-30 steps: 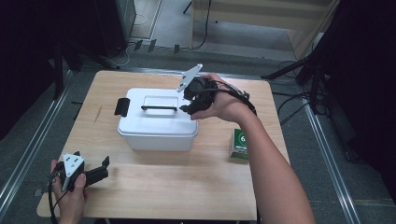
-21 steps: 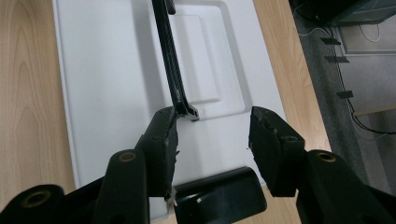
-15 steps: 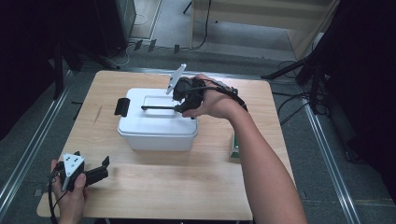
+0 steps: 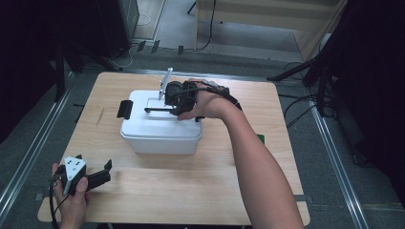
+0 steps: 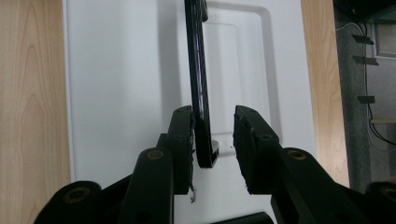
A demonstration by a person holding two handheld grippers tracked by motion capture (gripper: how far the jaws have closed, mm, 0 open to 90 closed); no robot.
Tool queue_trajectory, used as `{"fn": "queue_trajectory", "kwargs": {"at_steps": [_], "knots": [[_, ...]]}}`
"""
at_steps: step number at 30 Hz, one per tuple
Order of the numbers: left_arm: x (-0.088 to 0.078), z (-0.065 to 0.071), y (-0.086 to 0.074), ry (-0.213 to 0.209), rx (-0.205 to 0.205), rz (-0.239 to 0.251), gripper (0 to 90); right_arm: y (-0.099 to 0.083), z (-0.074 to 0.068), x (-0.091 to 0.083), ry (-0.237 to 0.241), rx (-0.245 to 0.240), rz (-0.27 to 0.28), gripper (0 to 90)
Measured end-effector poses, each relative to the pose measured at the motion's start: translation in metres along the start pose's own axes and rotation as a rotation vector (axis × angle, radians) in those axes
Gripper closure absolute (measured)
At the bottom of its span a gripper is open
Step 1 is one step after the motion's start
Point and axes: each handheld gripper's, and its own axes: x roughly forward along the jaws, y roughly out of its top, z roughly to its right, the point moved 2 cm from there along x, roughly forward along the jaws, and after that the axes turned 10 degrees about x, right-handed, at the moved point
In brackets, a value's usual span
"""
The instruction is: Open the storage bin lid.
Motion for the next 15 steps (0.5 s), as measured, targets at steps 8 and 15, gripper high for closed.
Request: {"fn": "queue_trajectory", "kwargs": {"at_steps": [8,15], "knots": [[0.000,0.000,0.000,-0.002,0.000,-0.004,1.6,0.009,-0.002,0.007,-0.011,-0.027,-0.015,73.0],[0.000,0.000,0.000,-0.003,-0.007,-0.001,1.6,0.013,-0.003,0.011,-0.002,-0.013,-0.034,76.4]]}}
